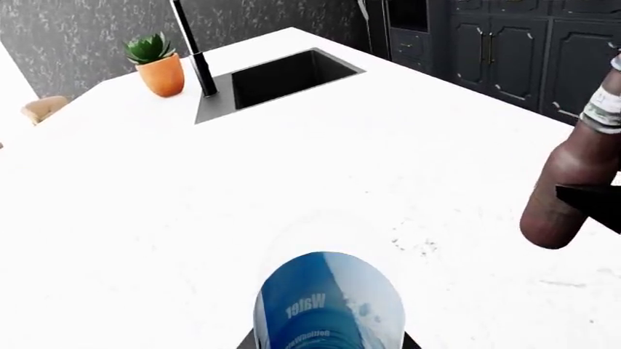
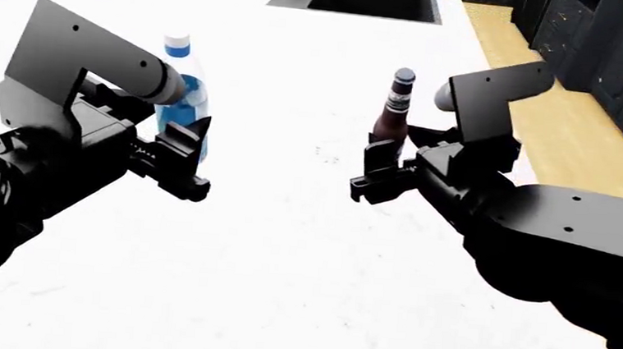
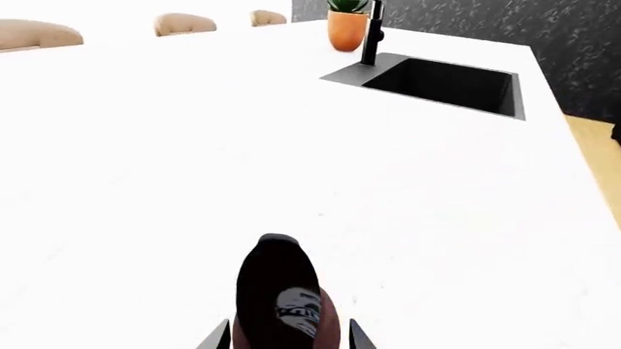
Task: Move the drinks to the dining counter.
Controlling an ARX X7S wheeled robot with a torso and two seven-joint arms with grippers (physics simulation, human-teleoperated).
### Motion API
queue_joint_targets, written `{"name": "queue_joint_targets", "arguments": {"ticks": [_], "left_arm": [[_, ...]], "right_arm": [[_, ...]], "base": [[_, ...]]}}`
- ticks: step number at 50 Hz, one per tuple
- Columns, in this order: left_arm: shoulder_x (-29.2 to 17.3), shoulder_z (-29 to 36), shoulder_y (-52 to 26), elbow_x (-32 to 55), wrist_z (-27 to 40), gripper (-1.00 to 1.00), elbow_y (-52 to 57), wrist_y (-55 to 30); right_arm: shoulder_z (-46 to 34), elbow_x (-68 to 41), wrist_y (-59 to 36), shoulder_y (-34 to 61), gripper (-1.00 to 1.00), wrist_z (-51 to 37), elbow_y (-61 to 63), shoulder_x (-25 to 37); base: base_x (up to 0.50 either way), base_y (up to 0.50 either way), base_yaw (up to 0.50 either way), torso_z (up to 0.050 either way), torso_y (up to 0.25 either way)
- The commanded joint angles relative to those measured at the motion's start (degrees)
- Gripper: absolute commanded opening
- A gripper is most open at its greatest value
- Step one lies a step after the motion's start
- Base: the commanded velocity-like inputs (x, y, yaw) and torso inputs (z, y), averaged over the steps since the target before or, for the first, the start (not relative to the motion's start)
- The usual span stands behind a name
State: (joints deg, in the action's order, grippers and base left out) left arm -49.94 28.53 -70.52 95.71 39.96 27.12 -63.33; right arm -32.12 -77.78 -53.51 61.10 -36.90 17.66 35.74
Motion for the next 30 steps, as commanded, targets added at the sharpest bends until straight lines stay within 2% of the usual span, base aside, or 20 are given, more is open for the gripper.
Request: {"name": "queue_joint_targets", "arguments": {"ticks": [1, 30], "left_arm": [[-0.1, -0.47, -0.8, -0.58, 0.56, -1.0, -0.11, 0.33], [-0.39, -0.04, 0.25, -1.85, -0.4, -1.0, 0.03, 1.35]], "right_arm": [[0.96, -1.11, 0.95, -2.7, -1.0, 1.69, 1.18, 1.09], [-1.06, -1.26, -0.31, -3.29, -1.0, 2.06, -0.97, 0.63]], "base": [[0.0, 0.0, 0.0, 0.0, 0.0], [0.0, 0.0, 0.0, 0.0, 0.001]]}}
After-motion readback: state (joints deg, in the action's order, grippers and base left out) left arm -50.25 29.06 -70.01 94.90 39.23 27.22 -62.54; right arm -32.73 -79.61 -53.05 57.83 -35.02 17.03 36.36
